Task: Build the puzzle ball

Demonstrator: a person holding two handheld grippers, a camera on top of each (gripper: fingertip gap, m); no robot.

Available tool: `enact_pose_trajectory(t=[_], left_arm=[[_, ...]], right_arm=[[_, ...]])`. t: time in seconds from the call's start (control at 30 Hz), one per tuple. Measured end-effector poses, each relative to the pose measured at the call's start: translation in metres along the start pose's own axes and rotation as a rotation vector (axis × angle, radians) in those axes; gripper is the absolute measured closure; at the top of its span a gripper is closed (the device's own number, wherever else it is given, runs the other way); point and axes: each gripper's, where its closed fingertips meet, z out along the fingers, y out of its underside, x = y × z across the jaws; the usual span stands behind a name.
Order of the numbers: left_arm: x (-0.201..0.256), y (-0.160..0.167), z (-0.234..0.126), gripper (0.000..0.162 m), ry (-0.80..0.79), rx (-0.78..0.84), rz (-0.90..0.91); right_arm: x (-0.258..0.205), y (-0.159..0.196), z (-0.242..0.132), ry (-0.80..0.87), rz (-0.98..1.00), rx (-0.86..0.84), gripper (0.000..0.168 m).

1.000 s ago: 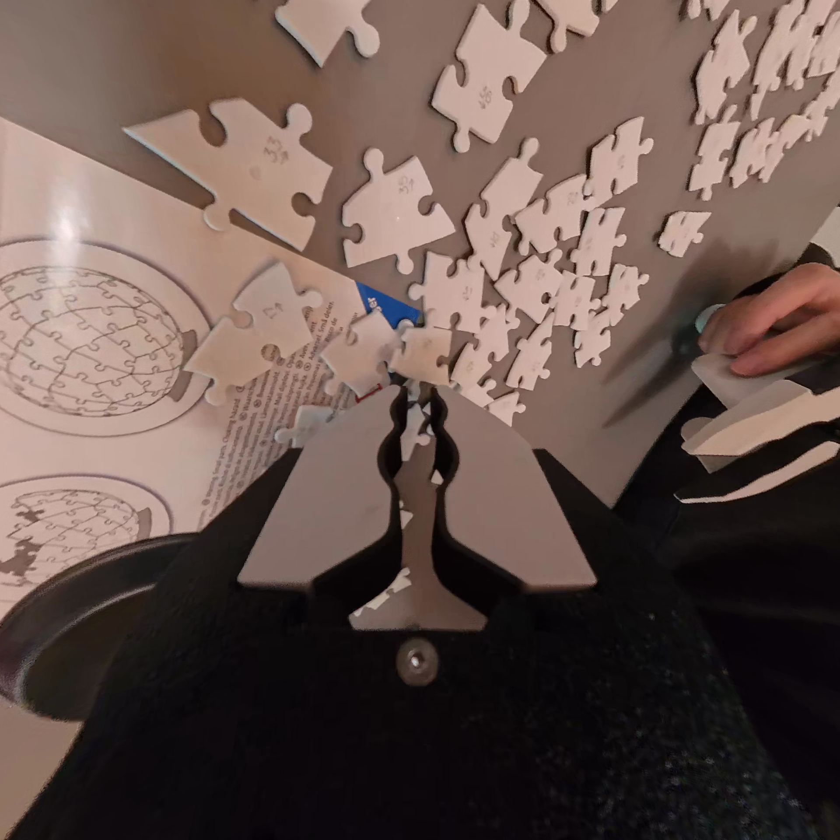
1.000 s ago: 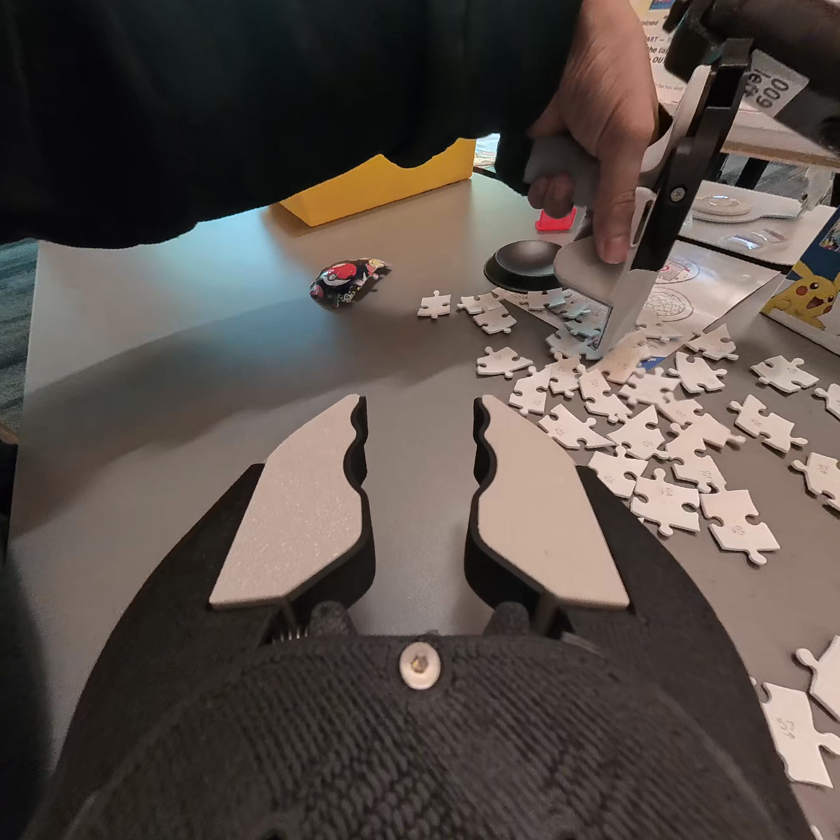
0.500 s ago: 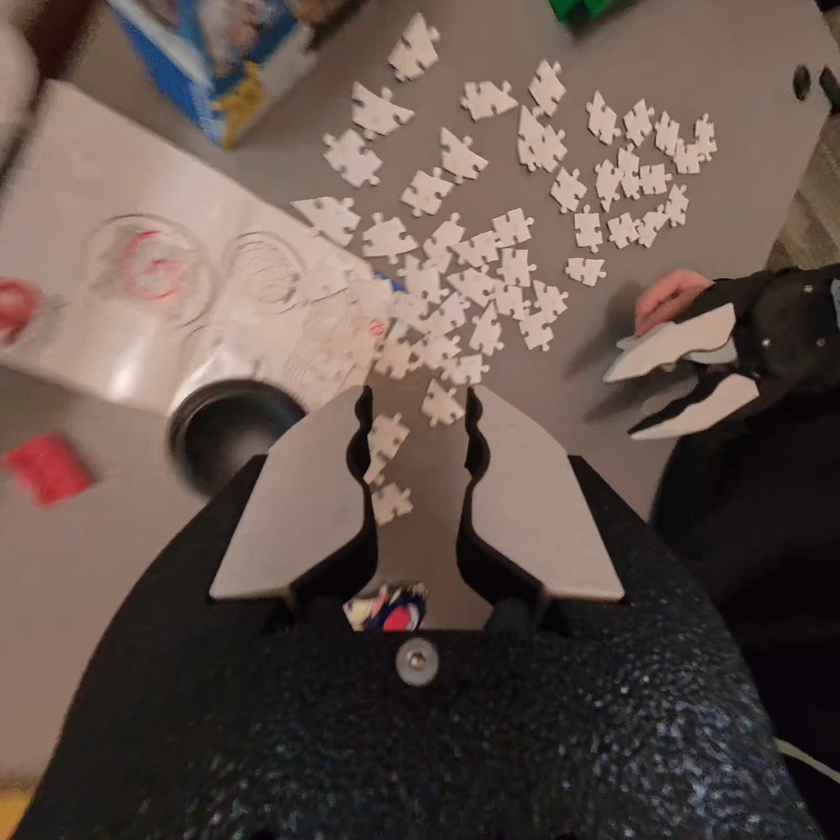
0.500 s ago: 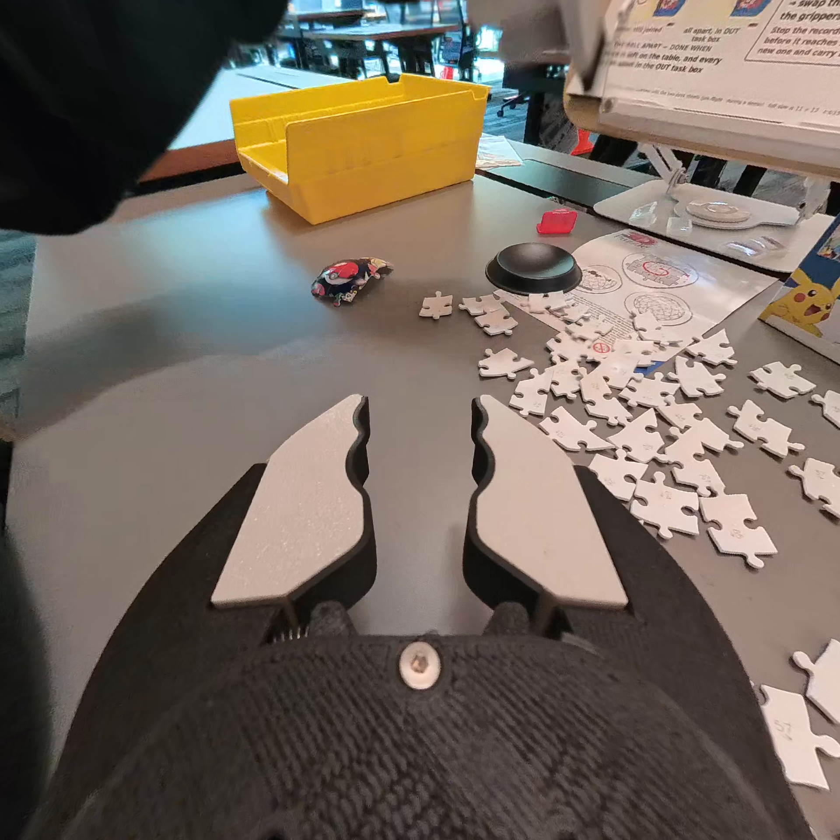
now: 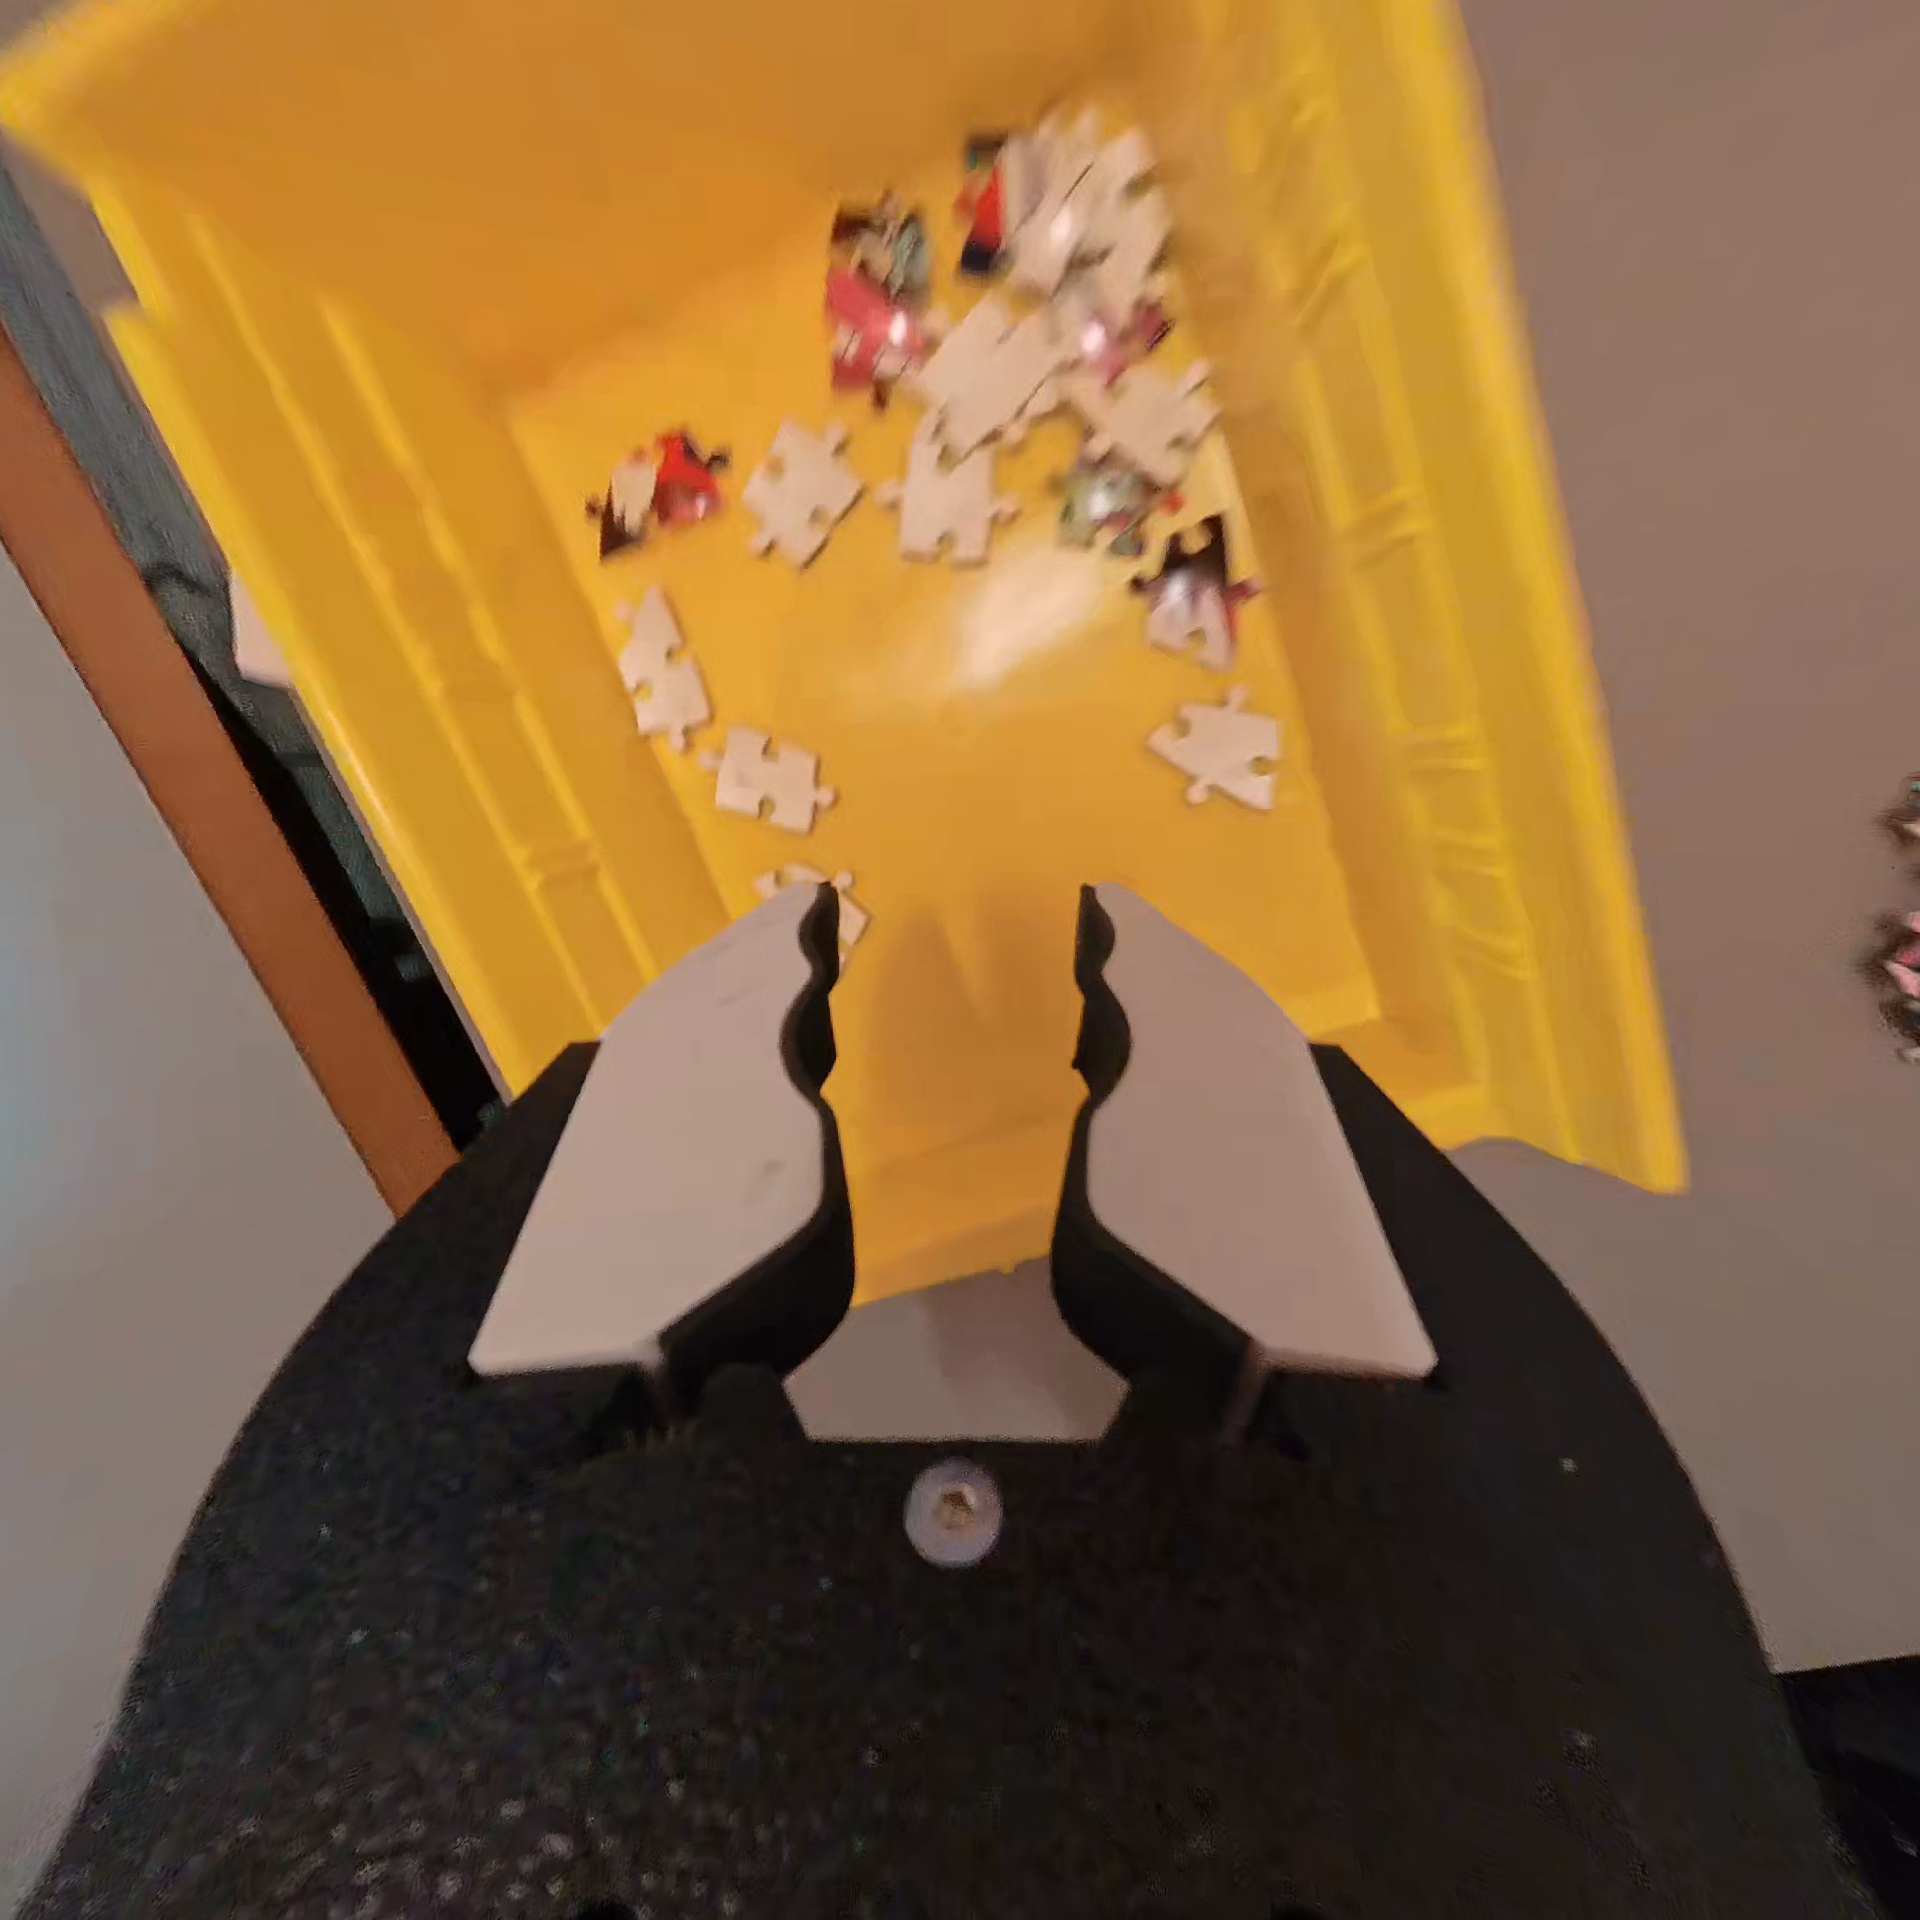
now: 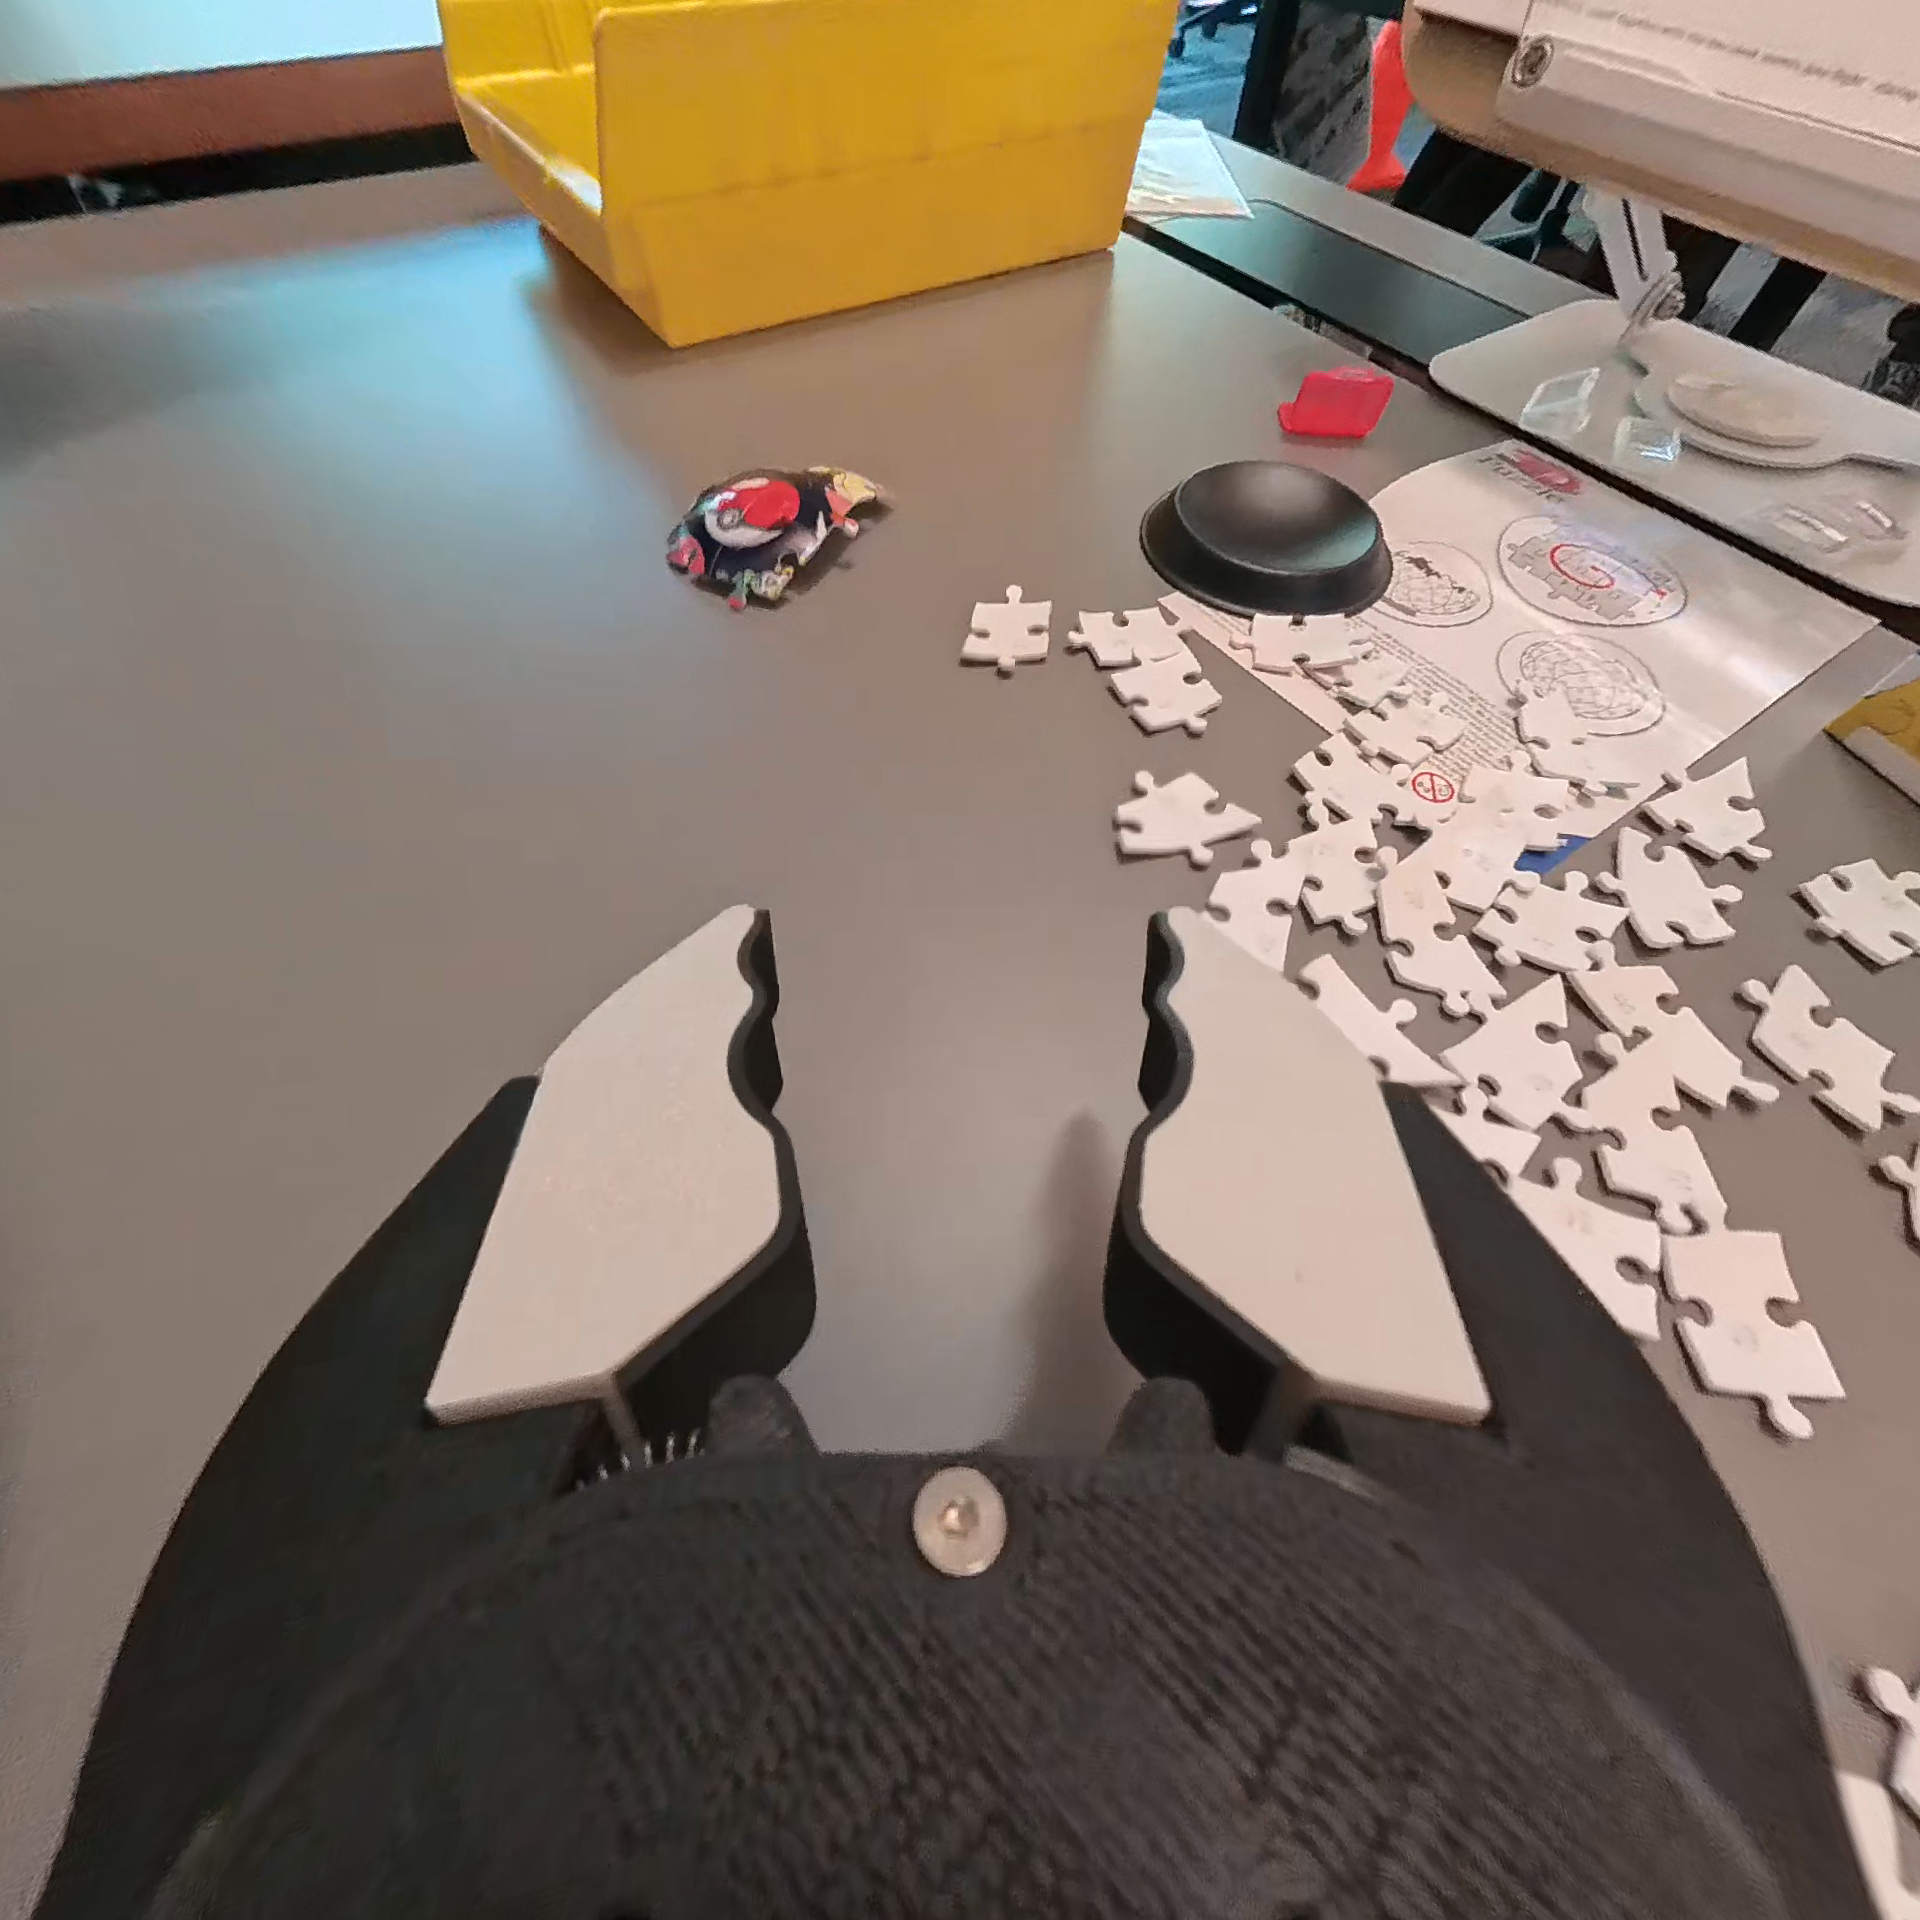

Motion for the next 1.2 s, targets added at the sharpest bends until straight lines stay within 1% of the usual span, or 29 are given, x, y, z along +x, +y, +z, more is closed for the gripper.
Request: enact_pose_trajectory(t=[0.07, 0.17, 0.27, 0.4, 0.5, 0.57, 0.67, 0.73, 0.77, 0.8, 0.83, 0.87, 1.0, 1.13, 1.2], left_arm=[[-0.004, 0.013, 0.017, 0.119, -0.001, -0.053, -0.07], [-0.009, 0.025, 0.037, 0.113, -0.029, -0.113, -0.196], [-0.02, 0.027, 0.051, 0.112, -0.083, -0.103, -0.304], [-0.025, 0.033, 0.066, 0.109, -0.114, -0.112, -0.441], [-0.04, 0.051, 0.075, 0.106, -0.224, -0.174, -0.514], [-0.042, 0.055, 0.079, 0.119, -0.226, -0.167, -0.563], [-0.04, 0.057, 0.088, 0.123, -0.179, -0.154, -0.622], [-0.043, 0.054, 0.09, 0.132, -0.17, -0.125, -0.652], [-0.044, 0.054, 0.091, 0.133, -0.162, -0.118, -0.66], [-0.045, 0.053, 0.091, 0.137, -0.16, -0.105, -0.664], [-0.046, 0.053, 0.092, 0.144, -0.163, -0.094, -0.666], [-0.046, 0.052, 0.092, 0.146, -0.165, -0.085, -0.663], [-0.041, 0.054, 0.091, 0.162, -0.176, -0.086, -0.611], [-0.035, 0.05, 0.09, 0.162, -0.132, -0.014, -0.593], [-0.031, 0.047, 0.083, 0.162, -0.113, 0.026, -0.575]], right_arm=[[0.002, -0.004, 0.007, 0.009, 0.019, 0.004, 0.1], [0.007, -0.005, 0.016, 0.024, 0.036, -0.016, 0.099], [0.01, -0.003, 0.022, 0.036, 0.038, -0.042, 0.099], [0.011, -0.002, 0.024, 0.035, 0.048, -0.054, 0.099], [0.011, -0.002, 0.023, 0.03, 0.059, -0.046, 0.099], [0.011, -0.004, 0.021, 0.03, 0.054, -0.03, 0.1], [0.01, -0.005, 0.018, 0.025, 0.051, -0.019, 0.1], [0.008, -0.004, 0.017, 0.018, 0.049, -0.023, 0.1], [0.008, -0.003, 0.017, 0.018, 0.046, -0.024, 0.1], [0.008, -0.003, 0.016, 0.022, 0.042, -0.024, 0.1], [0.008, -0.003, 0.015, 0.026, 0.038, -0.022, 0.1], [0.009, -0.003, 0.013, 0.032, 0.035, -0.019, 0.1], [0.012, -0.005, 0.009, 0.04, 0.053, 0.013, 0.101], [0.012, -0.007, 0.007, 0.042, 0.048, 0.025, 0.103], [0.01, -0.006, 0.008, 0.043, 0.032, 0.018, 0.103]])
